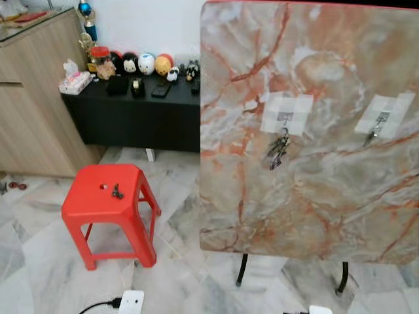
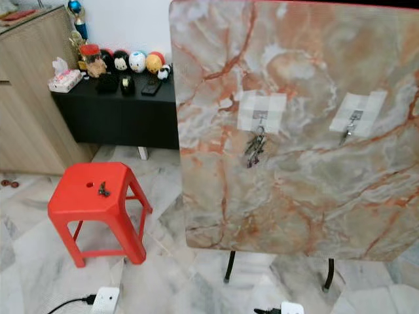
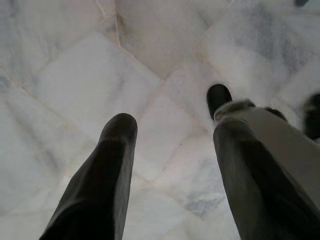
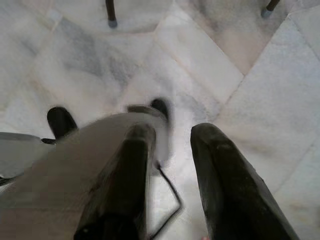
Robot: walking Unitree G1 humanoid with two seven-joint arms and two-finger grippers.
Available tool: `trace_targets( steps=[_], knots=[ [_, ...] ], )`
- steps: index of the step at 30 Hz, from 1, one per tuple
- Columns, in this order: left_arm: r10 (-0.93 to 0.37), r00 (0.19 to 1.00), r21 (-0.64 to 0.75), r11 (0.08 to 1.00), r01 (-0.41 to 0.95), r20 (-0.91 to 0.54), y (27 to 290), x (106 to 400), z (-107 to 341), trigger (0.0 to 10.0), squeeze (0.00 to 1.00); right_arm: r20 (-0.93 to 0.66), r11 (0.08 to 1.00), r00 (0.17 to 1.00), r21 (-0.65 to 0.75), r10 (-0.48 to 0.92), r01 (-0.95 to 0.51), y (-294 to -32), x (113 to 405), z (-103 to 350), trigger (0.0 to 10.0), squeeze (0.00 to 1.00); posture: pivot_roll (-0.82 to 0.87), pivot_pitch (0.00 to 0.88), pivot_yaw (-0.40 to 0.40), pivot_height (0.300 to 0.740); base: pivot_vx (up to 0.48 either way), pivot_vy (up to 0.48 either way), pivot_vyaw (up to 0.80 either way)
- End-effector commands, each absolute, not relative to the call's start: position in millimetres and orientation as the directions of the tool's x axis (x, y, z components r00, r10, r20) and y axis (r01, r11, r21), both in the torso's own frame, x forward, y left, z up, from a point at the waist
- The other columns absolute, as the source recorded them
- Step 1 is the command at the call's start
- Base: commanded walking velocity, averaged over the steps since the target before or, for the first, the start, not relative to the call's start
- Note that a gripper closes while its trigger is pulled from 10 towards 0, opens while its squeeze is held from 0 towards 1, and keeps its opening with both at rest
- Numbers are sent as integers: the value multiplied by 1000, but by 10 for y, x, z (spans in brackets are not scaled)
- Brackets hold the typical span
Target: Hang keys on a hook
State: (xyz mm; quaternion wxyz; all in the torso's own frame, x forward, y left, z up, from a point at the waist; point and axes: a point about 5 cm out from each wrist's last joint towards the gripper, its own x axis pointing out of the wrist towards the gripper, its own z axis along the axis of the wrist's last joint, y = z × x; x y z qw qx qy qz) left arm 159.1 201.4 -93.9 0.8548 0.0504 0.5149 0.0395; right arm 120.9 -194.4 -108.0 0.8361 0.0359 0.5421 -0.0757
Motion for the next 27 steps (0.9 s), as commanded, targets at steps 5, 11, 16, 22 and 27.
trace_targets(
  steps=[5,11,16,22,27],
  knots=[
    [112,466,117,993,-17,-878,1989,1593,-943,10000,0,-915,987,394,-30,-91,158,-1968,1192,-1082,10000,0,-84,0,12,740,0,281,0],
    [112,465,117,993,-16,-878,1995,1586,-944,10000,0,-915,988,393,-30,-89,154,-1966,1192,-1082,10000,0,-82,0,12,740,0,281,0],
    [111,464,117,993,-16,-879,1997,1584,-945,10000,0,-915,988,393,-29,-88,153,-1966,1191,-1083,10000,0,-82,0,12,740,0,280,0],
    [112,464,117,993,-17,-879,2003,1580,-945,10000,0,-915,988,393,-31,-89,153,-1963,1191,-1083,10000,0,-80,0,13,740,0,279,0],
    [111,464,117,993,-16,-879,2004,1579,-946,10000,0,-915,988,393,-31,-89,151,-1963,1190,-1083,10000,0,-80,0,13,740,0,282,0]
  ],
)
